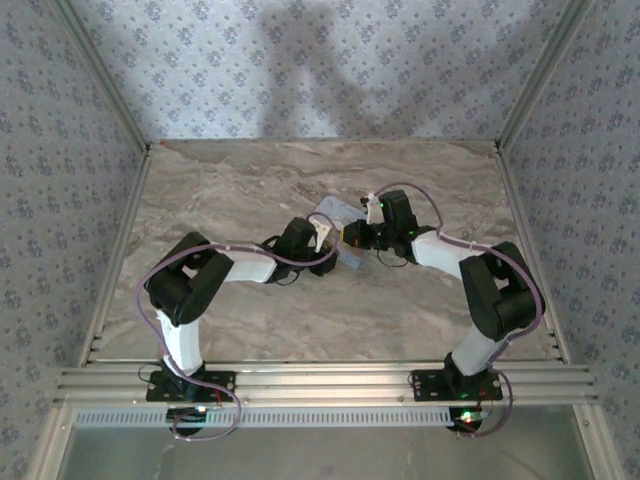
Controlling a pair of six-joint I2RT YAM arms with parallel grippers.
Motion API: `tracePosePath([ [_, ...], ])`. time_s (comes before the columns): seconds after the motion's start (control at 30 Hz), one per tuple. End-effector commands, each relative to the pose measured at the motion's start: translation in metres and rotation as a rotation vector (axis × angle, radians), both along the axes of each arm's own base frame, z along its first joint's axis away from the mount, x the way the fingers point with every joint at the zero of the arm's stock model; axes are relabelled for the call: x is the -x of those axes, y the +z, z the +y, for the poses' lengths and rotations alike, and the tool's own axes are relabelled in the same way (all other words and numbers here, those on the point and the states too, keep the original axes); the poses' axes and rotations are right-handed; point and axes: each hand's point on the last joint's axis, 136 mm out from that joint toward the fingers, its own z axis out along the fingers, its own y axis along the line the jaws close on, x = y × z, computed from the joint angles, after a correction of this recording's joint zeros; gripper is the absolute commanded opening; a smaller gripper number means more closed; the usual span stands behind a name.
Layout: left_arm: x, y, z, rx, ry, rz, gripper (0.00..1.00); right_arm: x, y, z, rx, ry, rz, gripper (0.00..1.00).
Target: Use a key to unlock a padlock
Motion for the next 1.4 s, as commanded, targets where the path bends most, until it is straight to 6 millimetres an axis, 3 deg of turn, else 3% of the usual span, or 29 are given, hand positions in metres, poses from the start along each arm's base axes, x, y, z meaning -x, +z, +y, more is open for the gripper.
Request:
tracePosePath([
  [0.0, 0.006, 0.01, -0.006, 0.018, -0.029, 0.009, 0.25, -0.002, 0.035, -0.001, -0.017, -0.002, -0.116, 0.0],
  [0.17, 0.014, 0.026, -0.005, 0.05, -0.031, 0.033, 0.22, 0.01, 0.056, -0.024, -0.011, -0.041, -0.191, 0.0],
  [0.33, 0.022, 0.041, -0.005, 0.087, -0.015, 0.084, 0.2, 0.04, 0.052, -0.052, 0.038, -0.068, -0.191, 0.0],
  [0.5, 0.029, 0.058, -0.007, 0.102, -0.006, 0.19, 0.17, 0.075, 0.053, -0.061, 0.027, -0.034, -0.231, 0.0],
  [0.7, 0.032, 0.078, -0.009, 0.154, 0.018, 0.293, 0.14, 0.109, 0.046, -0.052, 0.006, 0.03, -0.297, 0.0],
  [0.87, 0.029, 0.082, -0.004, 0.184, 0.084, 0.411, 0.13, 0.127, 0.032, -0.036, 0.047, 0.099, -0.347, 0.01],
  [1.13, 0.026, 0.089, -0.003, 0.247, 0.136, 0.494, 0.1, 0.134, 0.006, -0.021, 0.126, 0.121, -0.435, 0.01],
  [1.37, 0.024, 0.094, -0.006, 0.3, 0.154, 0.544, 0.09, 0.127, -0.01, -0.013, 0.175, 0.092, -0.451, 0.0],
])
